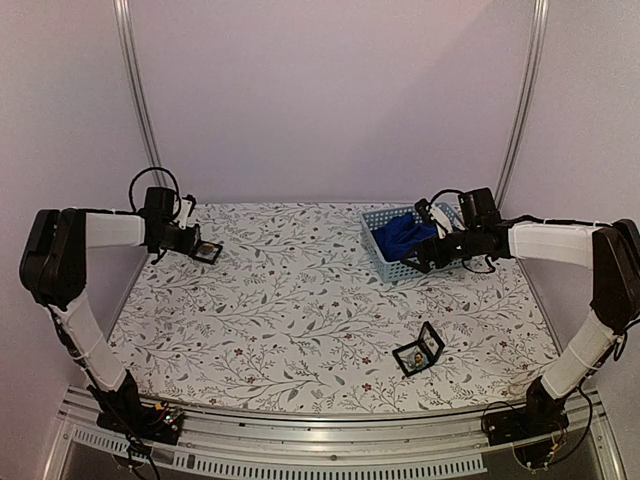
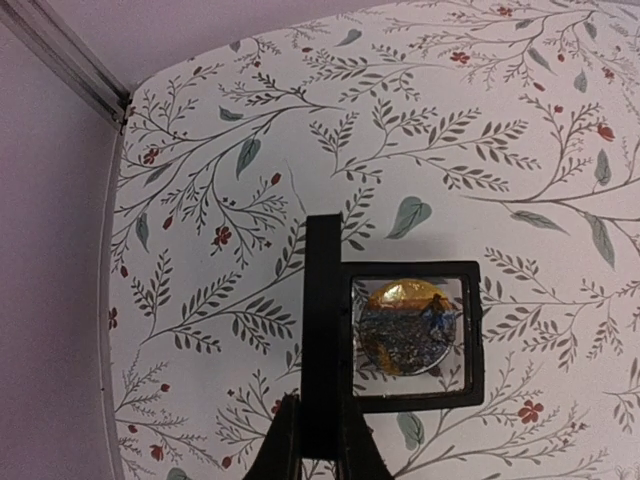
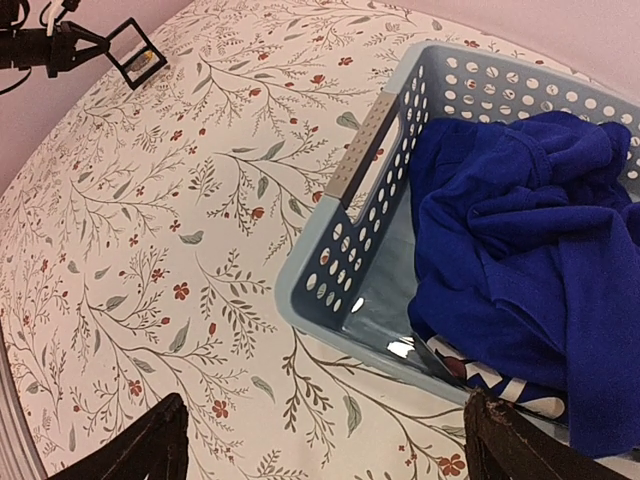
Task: Pin the brooch onto the clothing
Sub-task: Move the brooch box to the center of the board.
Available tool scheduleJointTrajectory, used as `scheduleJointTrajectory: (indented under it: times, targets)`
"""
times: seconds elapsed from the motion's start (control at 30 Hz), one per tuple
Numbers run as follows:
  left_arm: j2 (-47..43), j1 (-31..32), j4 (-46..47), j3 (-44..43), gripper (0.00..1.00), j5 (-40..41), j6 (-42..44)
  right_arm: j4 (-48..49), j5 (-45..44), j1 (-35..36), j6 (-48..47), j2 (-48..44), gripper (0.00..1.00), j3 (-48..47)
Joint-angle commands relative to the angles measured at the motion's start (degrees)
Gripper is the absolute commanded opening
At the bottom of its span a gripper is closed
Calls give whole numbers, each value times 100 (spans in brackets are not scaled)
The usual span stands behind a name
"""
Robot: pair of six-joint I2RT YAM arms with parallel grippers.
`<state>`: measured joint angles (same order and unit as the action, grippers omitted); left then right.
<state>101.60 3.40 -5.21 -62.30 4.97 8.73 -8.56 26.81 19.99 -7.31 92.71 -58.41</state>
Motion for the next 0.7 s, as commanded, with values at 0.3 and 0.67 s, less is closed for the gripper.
scheduleJointTrajectory:
  times: [0.3,0.67]
  targets:
    - [368,-260,197,10,4,-247,-125,-102,-6,24,17,-223,94,50]
    - [-126,-281,-284,-186,73,-18,-146,-999,-632,23,517,-453,92,-359]
